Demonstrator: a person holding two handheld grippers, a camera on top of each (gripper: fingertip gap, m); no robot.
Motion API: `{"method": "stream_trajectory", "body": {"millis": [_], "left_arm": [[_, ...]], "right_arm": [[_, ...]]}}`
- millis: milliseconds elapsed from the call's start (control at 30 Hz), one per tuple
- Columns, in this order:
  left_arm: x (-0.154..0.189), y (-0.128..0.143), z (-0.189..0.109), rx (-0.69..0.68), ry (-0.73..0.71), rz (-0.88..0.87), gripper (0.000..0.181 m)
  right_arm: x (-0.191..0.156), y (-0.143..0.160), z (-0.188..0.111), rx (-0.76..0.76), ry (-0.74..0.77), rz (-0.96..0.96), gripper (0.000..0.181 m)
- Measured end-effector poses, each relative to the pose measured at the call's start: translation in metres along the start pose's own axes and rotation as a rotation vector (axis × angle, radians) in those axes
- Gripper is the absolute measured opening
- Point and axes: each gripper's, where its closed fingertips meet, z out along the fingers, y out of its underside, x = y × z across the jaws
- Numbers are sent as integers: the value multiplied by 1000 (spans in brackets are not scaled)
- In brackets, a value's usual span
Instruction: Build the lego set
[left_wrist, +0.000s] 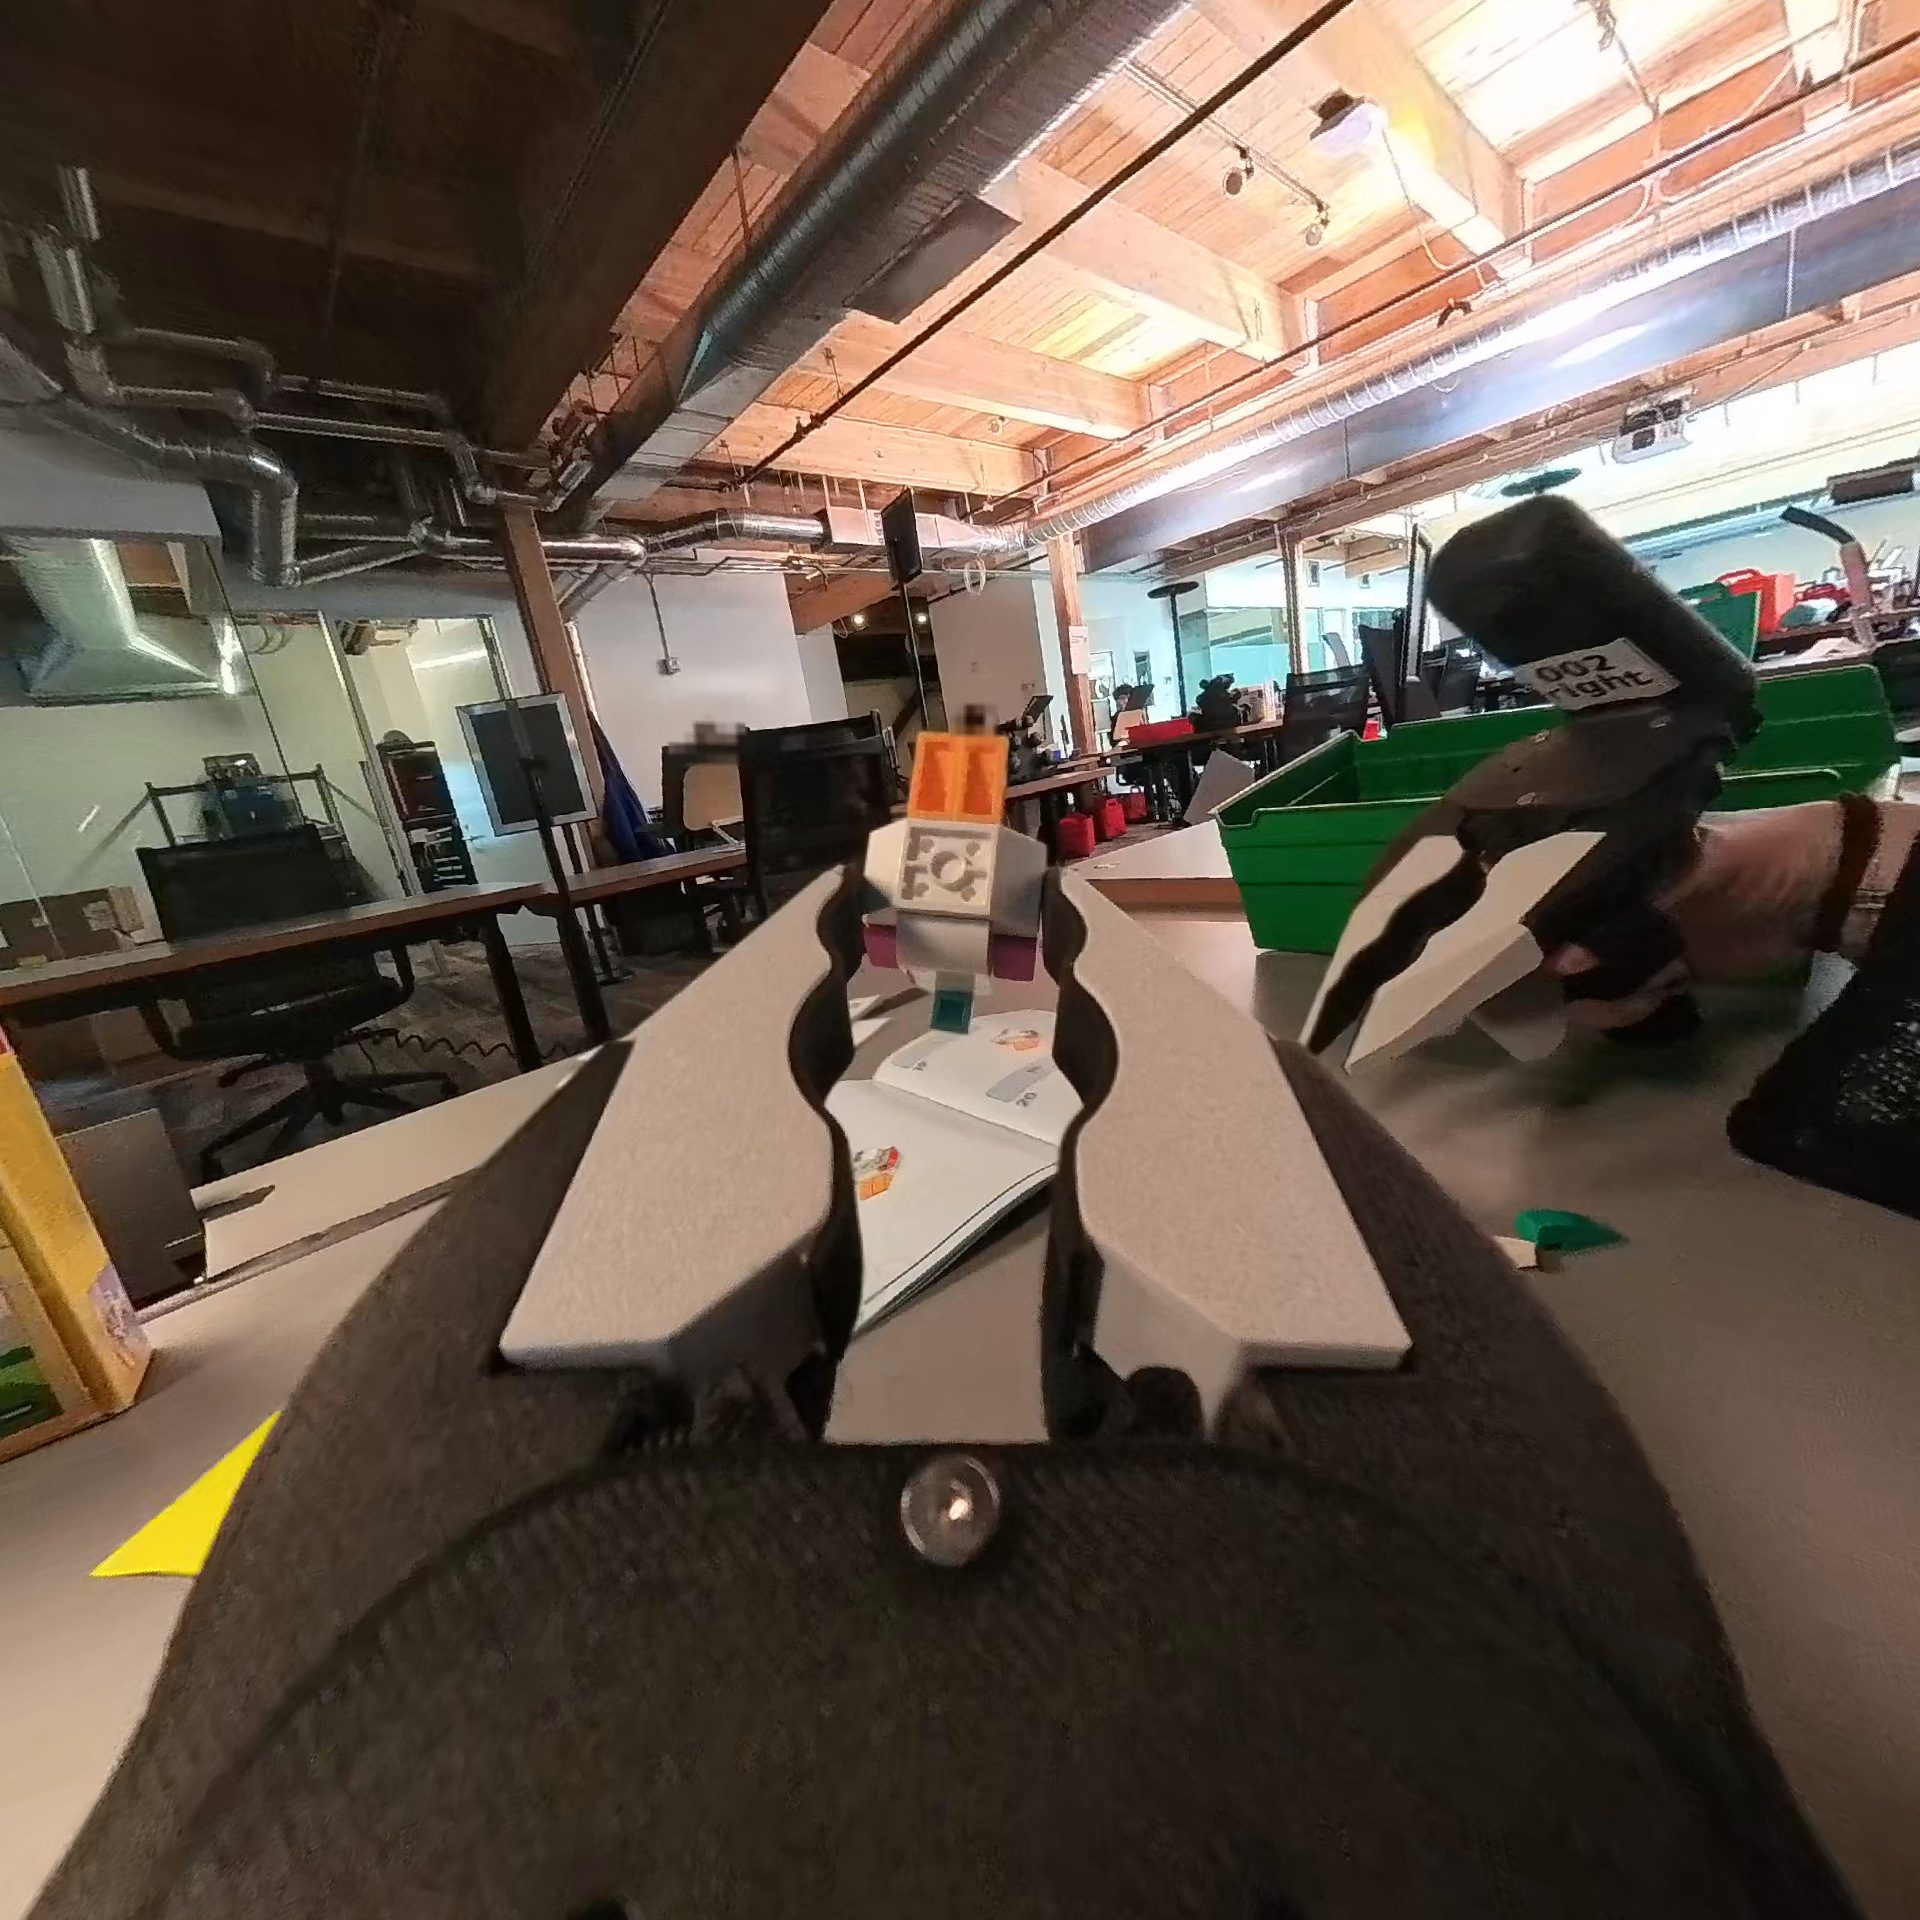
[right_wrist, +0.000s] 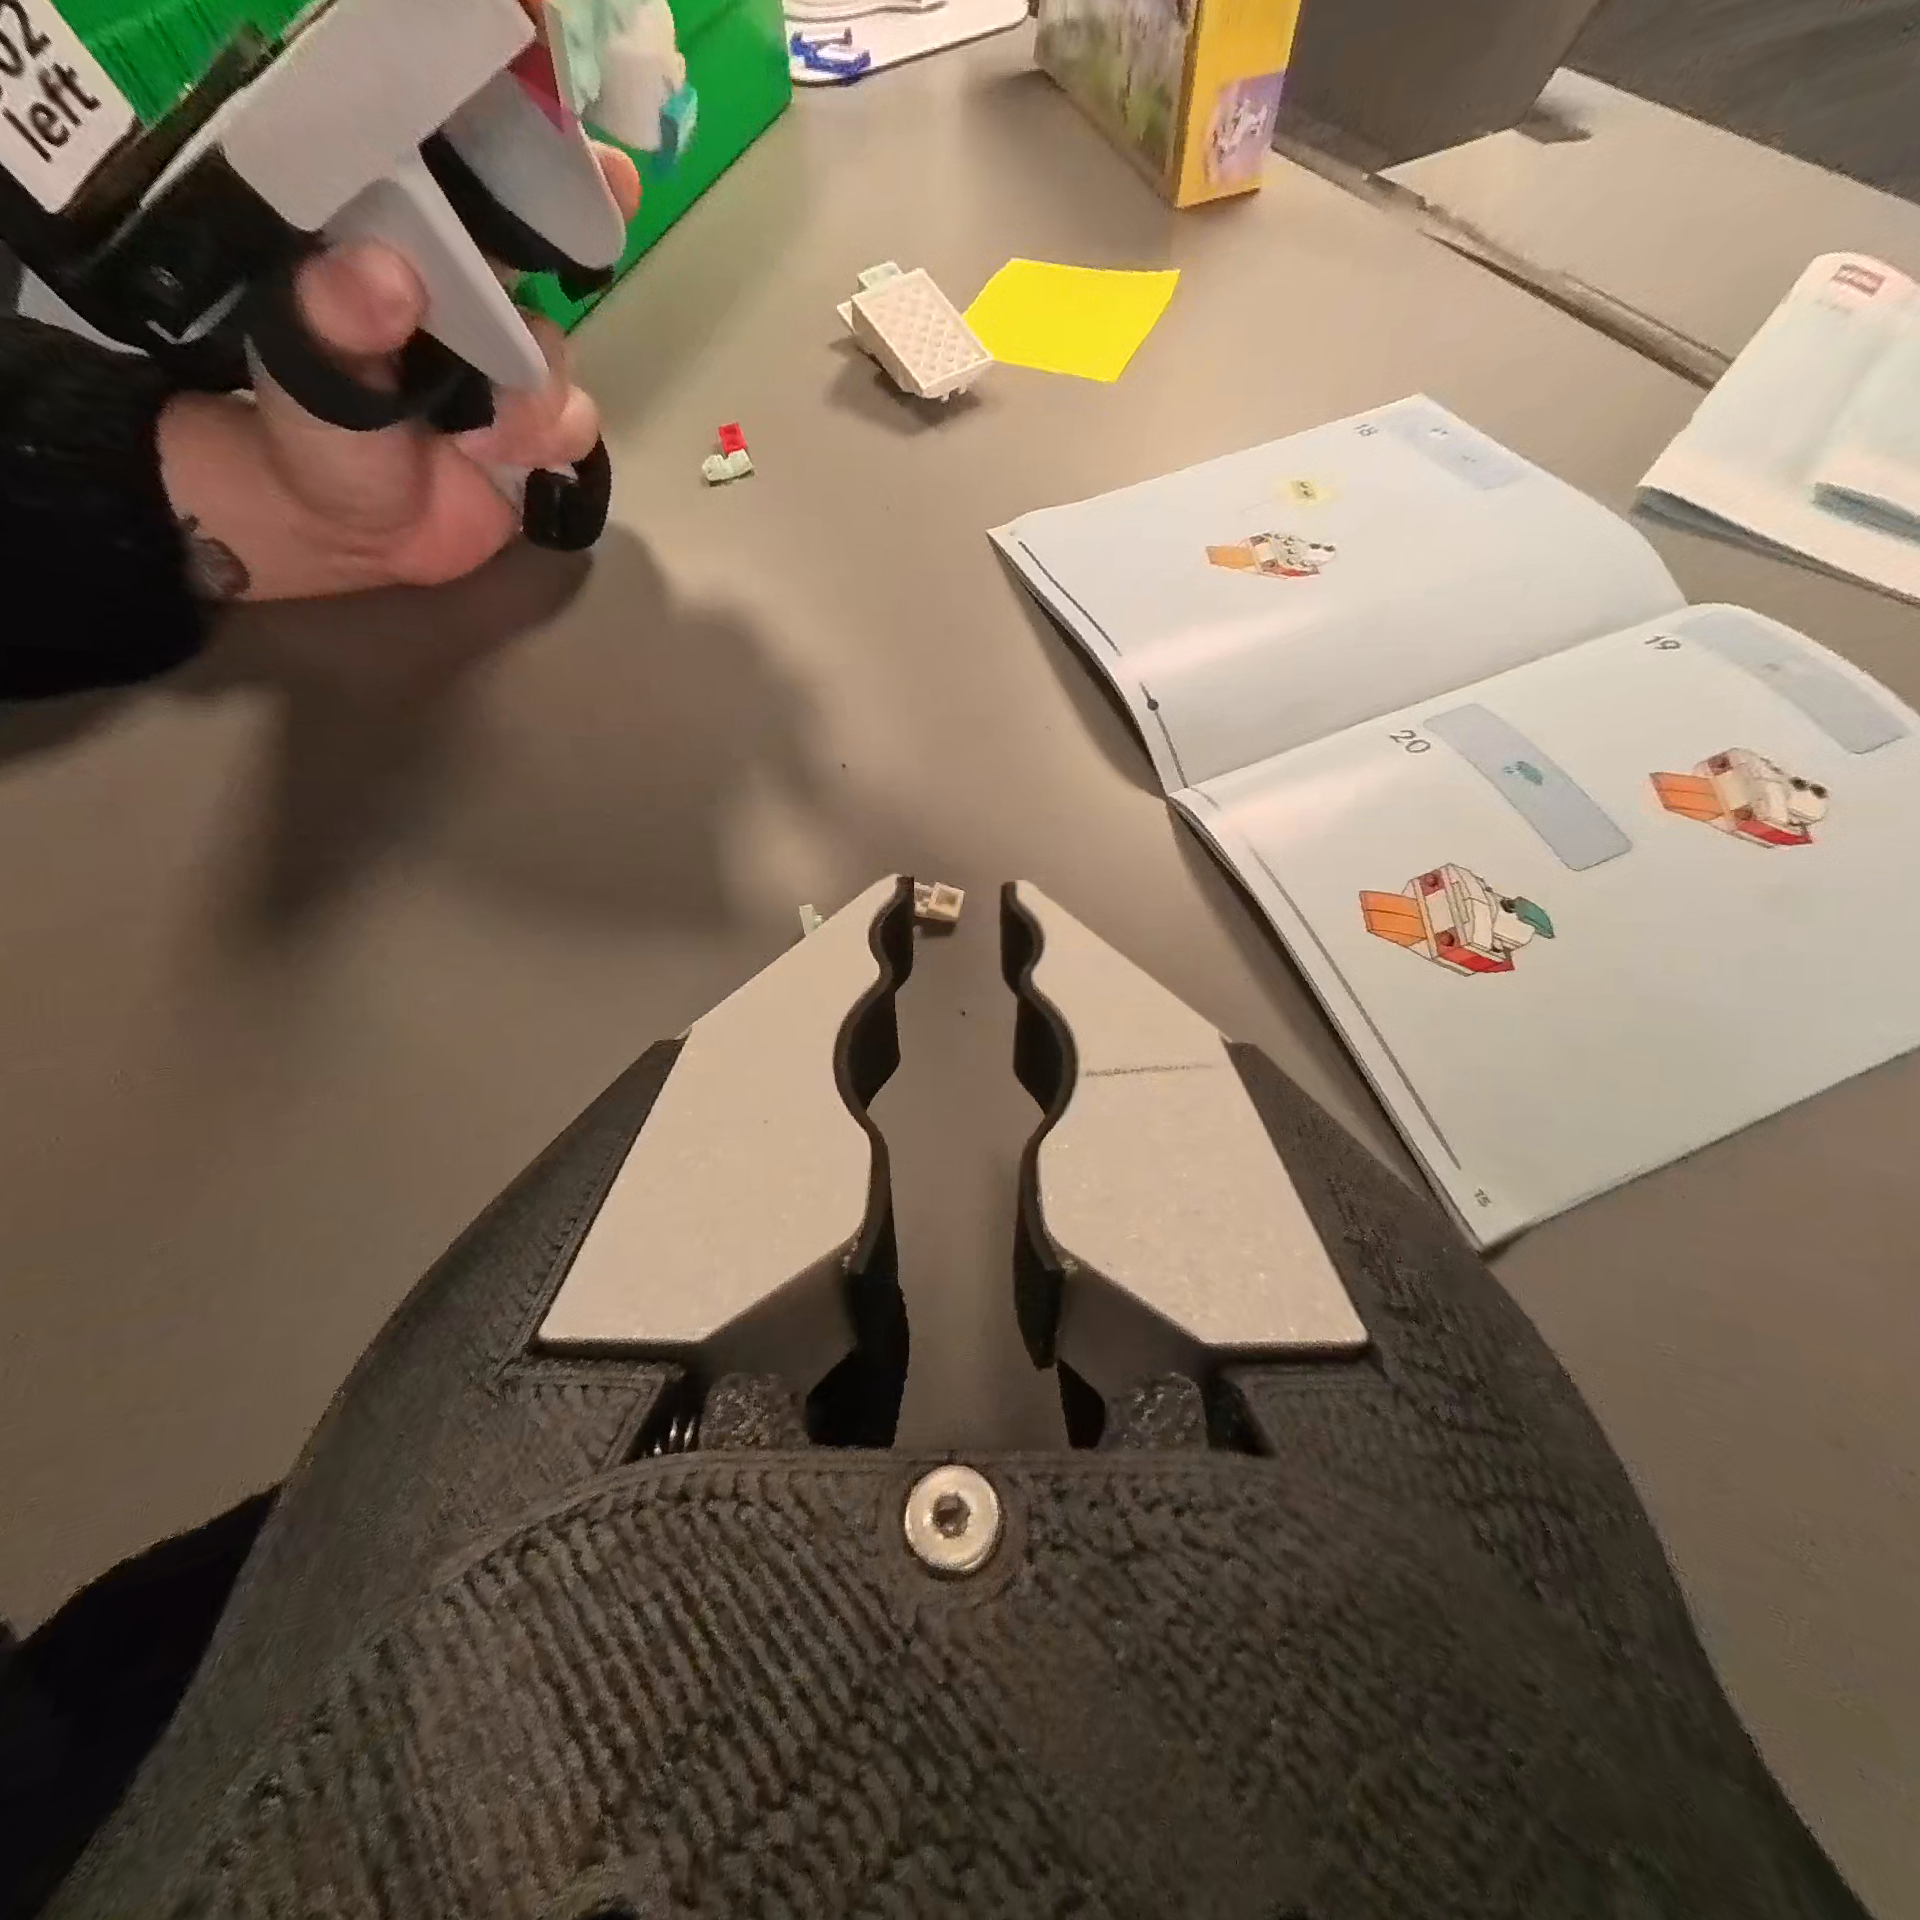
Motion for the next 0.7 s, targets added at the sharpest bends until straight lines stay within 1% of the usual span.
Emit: {"method": "stream_trajectory", "body": {"millis": [33,67,133,167,200,267,333,400,467,567,667,700], "left_arm": [[0,0,0,-1,-1,-5,34],[0,0,0,0,-6,-8,34],[-3,0,0,4,-24,-16,34],[-5,1,1,1,-33,-13,33],[-7,2,2,-7,-44,-7,33],[-6,4,4,-14,-52,38,33],[1,3,4,-13,-23,64,33],[6,2,4,-7,-4,86,33],[9,4,5,-21,3,90,34],[4,5,5,-22,-14,56,33],[-3,7,4,-35,-32,0,33],[-2,8,4,-37,-26,-3,34]], "right_arm": [[0,1,2,-10,6,0,14],[5,2,3,-19,44,-14,15],[22,-6,3,20,173,-84,6],[24,-11,1,46,198,-113,2],[13,-14,1,76,149,-126,0],[-4,-11,2,81,49,-46,0],[-12,6,4,11,5,26,0],[-15,22,3,-54,15,51,0],[-25,31,-3,-131,1,120,0],[-42,32,-11,-223,11,191,0],[-54,37,-4,-262,66,188,0],[-56,41,-1,-276,87,186,4]]}}
